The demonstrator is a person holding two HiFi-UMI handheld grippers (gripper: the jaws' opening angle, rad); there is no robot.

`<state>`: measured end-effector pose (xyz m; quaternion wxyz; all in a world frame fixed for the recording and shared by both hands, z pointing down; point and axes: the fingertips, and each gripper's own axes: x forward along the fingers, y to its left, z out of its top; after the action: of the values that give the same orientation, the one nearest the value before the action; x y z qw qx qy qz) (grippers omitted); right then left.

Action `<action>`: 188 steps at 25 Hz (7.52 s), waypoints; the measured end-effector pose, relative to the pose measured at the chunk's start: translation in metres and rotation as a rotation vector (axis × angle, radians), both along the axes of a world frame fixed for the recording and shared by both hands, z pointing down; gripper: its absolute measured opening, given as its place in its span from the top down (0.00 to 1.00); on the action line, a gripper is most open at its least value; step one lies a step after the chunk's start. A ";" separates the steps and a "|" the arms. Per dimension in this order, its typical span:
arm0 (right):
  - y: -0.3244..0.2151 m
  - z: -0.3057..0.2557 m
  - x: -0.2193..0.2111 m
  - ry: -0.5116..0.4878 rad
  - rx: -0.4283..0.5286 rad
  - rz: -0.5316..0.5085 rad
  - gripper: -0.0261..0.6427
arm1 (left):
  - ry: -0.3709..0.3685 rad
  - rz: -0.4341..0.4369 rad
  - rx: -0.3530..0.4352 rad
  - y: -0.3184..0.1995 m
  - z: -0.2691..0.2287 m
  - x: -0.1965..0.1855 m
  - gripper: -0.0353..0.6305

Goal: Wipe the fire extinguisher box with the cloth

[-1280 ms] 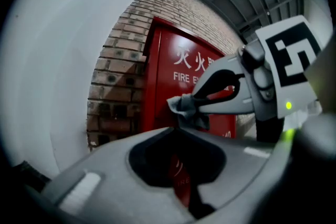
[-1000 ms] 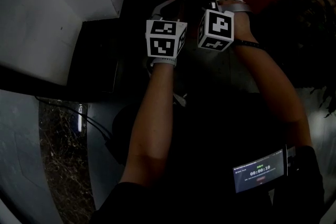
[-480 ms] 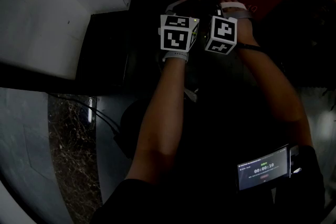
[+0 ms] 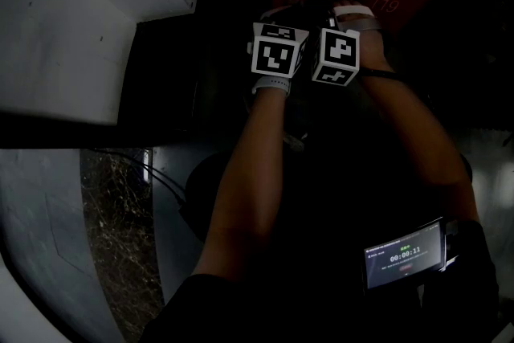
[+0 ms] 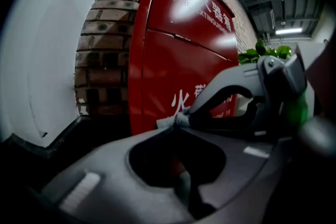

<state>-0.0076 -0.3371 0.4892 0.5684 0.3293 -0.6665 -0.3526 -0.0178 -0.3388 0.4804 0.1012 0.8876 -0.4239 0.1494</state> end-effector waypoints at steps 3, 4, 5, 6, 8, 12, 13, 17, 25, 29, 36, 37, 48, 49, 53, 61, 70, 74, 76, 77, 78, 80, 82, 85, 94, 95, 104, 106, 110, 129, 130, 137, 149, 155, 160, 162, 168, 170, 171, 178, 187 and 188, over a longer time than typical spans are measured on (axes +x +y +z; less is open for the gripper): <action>0.001 0.011 0.000 -0.001 -0.017 -0.002 0.91 | -0.021 0.007 -0.022 -0.002 0.013 0.001 0.95; 0.001 0.016 0.001 -0.001 -0.022 -0.003 0.91 | -0.027 0.009 -0.030 -0.002 0.017 0.002 0.95; 0.002 0.020 0.001 -0.001 -0.024 -0.004 0.91 | -0.034 0.012 -0.039 -0.002 0.021 0.003 0.95; 0.002 0.025 0.002 -0.002 -0.024 -0.006 0.91 | -0.039 0.014 -0.050 -0.001 0.026 0.004 0.95; 0.002 0.033 0.003 -0.003 -0.014 -0.011 0.91 | -0.036 0.010 -0.076 -0.003 0.036 0.004 0.95; 0.002 0.046 0.003 -0.018 0.000 -0.019 0.91 | -0.017 -0.017 -0.110 -0.008 0.054 0.001 0.95; 0.002 0.049 0.003 -0.024 -0.003 -0.020 0.91 | -0.020 -0.019 -0.114 -0.009 0.057 0.001 0.95; 0.003 0.063 0.004 -0.046 -0.018 -0.020 0.91 | -0.019 -0.004 -0.162 -0.004 0.070 0.007 0.95; 0.003 0.090 0.001 -0.060 -0.056 -0.027 0.91 | -0.051 -0.003 -0.210 0.000 0.086 0.007 0.95; 0.005 0.100 0.001 -0.058 -0.080 -0.029 0.91 | -0.052 0.024 -0.250 0.003 0.105 0.013 0.95; 0.005 0.115 -0.002 -0.059 -0.111 -0.038 0.91 | -0.070 0.016 -0.287 0.001 0.121 0.011 0.95; 0.005 0.118 -0.003 -0.057 -0.114 -0.041 0.91 | -0.076 0.018 -0.291 0.001 0.124 0.011 0.95; 0.019 0.068 0.002 -0.082 -0.083 -0.027 0.91 | -0.076 0.021 -0.193 0.013 0.049 0.015 0.95; 0.020 0.053 0.003 -0.095 -0.067 -0.020 0.91 | -0.067 0.024 -0.169 0.014 0.034 0.016 0.95; 0.022 -0.006 0.006 -0.136 0.013 -0.007 0.91 | -0.021 0.030 -0.026 0.021 -0.041 0.014 0.95; 0.025 -0.150 0.025 -0.199 0.243 0.017 0.91 | 0.042 -0.030 0.238 0.034 -0.172 0.002 0.95; 0.027 -0.287 0.041 -0.165 0.488 0.013 0.91 | 0.120 -0.043 0.383 0.048 -0.243 0.018 0.95; 0.024 -0.325 0.045 -0.126 0.557 0.013 0.91 | 0.139 -0.012 0.398 0.062 -0.255 0.029 0.95; 0.021 -0.336 0.048 -0.113 0.574 0.015 0.91 | 0.145 0.005 0.407 0.067 -0.261 0.031 0.95; 0.019 -0.340 0.048 -0.109 0.578 0.015 0.91 | 0.151 0.012 0.412 0.069 -0.263 0.032 0.95; 0.018 -0.342 0.049 -0.106 0.579 0.015 0.91 | 0.156 0.016 0.416 0.070 -0.264 0.032 0.95; 0.015 -0.345 0.050 -0.102 0.581 0.013 0.91 | 0.161 0.018 0.416 0.071 -0.265 0.032 0.95; 0.013 -0.346 0.051 -0.110 0.580 0.009 0.91 | 0.156 0.012 0.408 0.069 -0.262 0.030 0.95; 0.011 -0.342 0.052 -0.121 0.574 0.012 0.91 | 0.152 -0.002 0.394 0.063 -0.254 0.025 0.95; 0.010 -0.270 0.051 -0.115 0.473 0.002 0.91 | 0.180 -0.011 0.293 0.047 -0.214 0.022 0.95; 0.010 -0.260 0.052 -0.117 0.460 0.000 0.91 | 0.183 -0.016 0.294 0.046 -0.210 0.022 0.95; 0.010 -0.186 0.048 -0.143 0.335 -0.010 0.91 | 0.148 -0.009 0.250 0.034 -0.169 0.034 0.95; 0.011 -0.169 0.048 -0.137 0.302 -0.011 0.91 | 0.136 -0.004 0.239 0.032 -0.159 0.036 0.95; 0.010 -0.145 0.049 -0.142 0.270 -0.023 0.91 | 0.123 -0.013 0.218 0.022 -0.141 0.037 0.95; 0.007 -0.039 0.047 -0.125 0.116 -0.036 0.91 | 0.004 0.019 0.005 0.010 -0.032 0.048 0.95; 0.007 -0.036 0.046 -0.124 0.110 -0.034 0.91 | -0.003 0.022 -0.005 0.010 -0.026 0.049 0.95; 0.008 -0.005 0.050 -0.110 0.063 -0.024 0.91 | -0.082 0.050 -0.032 0.009 0.015 0.053 0.95; 0.011 0.061 0.050 -0.021 -0.009 -0.025 0.91 | -0.100 0.061 -0.156 0.012 0.069 0.050 0.95; 0.012 0.089 0.050 0.004 -0.055 -0.018 0.91 | -0.112 0.080 -0.214 0.014 0.090 0.052 0.95; 0.016 0.112 0.048 0.025 -0.098 -0.015 0.91 | -0.104 0.095 -0.281 0.018 0.114 0.052 0.95; 0.015 0.123 0.050 0.034 -0.112 -0.012 0.91 | -0.103 0.092 -0.292 0.018 0.117 0.053 0.95; 0.016 0.148 0.047 0.035 -0.129 -0.025 0.91 | -0.113 0.068 -0.349 0.019 0.127 0.046 0.95; 0.016 0.150 0.046 0.029 -0.129 -0.027 0.91 | -0.110 0.063 -0.357 0.018 0.127 0.044 0.95; 0.016 0.150 0.046 0.028 -0.130 -0.027 0.91 | -0.109 0.061 -0.357 0.018 0.125 0.044 0.95; 0.026 0.128 0.056 0.027 -0.134 0.002 0.90 | -0.078 0.073 -0.333 0.026 0.107 0.053 0.95; 0.024 -0.008 0.056 -0.018 0.133 0.003 0.90 | 0.007 0.095 -0.017 0.026 -0.027 0.065 0.95; 0.024 -0.025 0.057 -0.022 0.161 0.007 0.90 | -0.004 0.092 0.034 0.026 -0.043 0.064 0.95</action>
<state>0.0491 -0.3134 0.4640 0.5339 0.3803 -0.6409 -0.3995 0.0466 -0.3131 0.4379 0.0783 0.9073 -0.3855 0.1485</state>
